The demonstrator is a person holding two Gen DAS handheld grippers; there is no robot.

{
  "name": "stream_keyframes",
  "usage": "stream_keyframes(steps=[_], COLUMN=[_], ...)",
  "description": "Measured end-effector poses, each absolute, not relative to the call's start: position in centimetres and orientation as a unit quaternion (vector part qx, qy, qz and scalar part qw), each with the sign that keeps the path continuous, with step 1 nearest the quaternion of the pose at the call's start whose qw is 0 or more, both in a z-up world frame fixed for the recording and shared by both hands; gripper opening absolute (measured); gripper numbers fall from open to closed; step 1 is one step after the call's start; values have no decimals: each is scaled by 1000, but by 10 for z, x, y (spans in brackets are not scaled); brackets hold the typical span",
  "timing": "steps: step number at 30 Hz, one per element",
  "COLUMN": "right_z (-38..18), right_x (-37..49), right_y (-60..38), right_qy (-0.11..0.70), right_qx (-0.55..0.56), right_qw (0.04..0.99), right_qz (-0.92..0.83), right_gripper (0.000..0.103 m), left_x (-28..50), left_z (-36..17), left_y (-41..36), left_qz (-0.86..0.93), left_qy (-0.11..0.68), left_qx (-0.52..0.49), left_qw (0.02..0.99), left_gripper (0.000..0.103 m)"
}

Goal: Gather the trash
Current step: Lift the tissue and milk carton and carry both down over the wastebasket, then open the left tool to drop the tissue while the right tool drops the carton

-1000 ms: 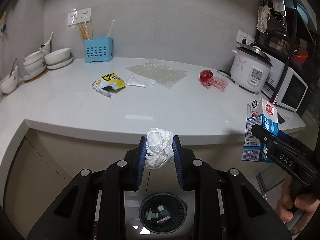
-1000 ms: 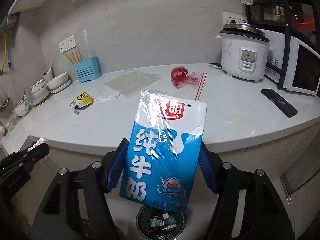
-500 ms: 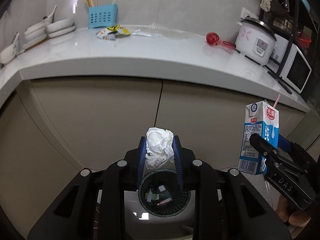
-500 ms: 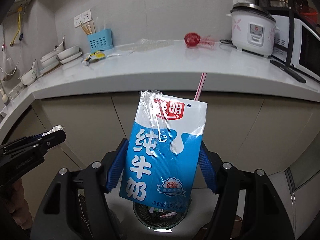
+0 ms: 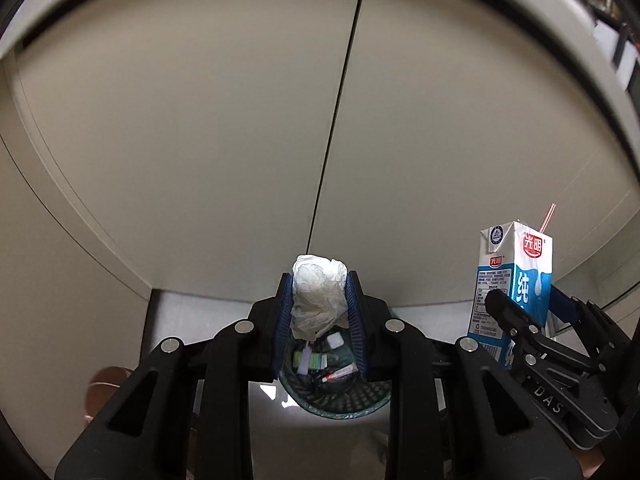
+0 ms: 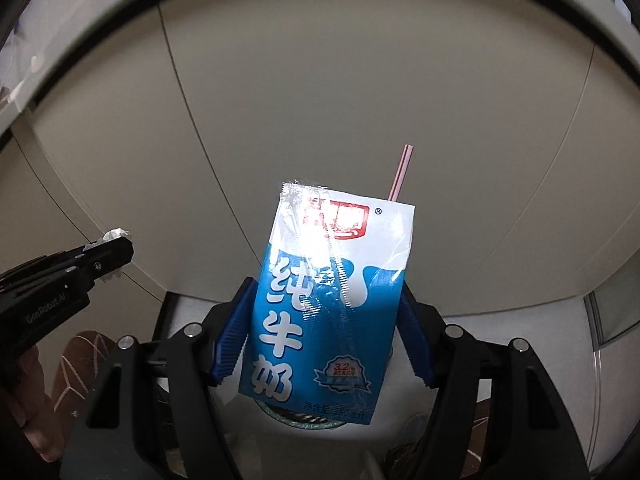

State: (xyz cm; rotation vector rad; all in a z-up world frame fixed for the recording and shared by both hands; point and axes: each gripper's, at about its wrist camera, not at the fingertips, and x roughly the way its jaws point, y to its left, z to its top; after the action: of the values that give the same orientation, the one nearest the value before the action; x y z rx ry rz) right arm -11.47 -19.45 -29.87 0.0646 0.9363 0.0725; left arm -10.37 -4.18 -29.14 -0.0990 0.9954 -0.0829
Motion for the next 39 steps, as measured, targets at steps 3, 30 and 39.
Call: stream_keyframes(steps=[3, 30, 39], right_z=[-330, -508, -515], right_x=[-105, -56, -58], right_y=[-193, -193, -210], right_qy=[473, 602, 601], right_qx=[33, 43, 49], right_qw=[880, 798, 798], right_qz=[32, -13, -8], right_gripper=[64, 64, 65], left_x=[-94, -52, -50], left_z=[-322, -539, -532], left_y=[-46, -91, -83], left_qz=[-39, -120, -83], left_qy=[494, 626, 618], left_qx=[-47, -44, -38], left_qw=[867, 769, 781], left_gripper=[26, 45, 73])
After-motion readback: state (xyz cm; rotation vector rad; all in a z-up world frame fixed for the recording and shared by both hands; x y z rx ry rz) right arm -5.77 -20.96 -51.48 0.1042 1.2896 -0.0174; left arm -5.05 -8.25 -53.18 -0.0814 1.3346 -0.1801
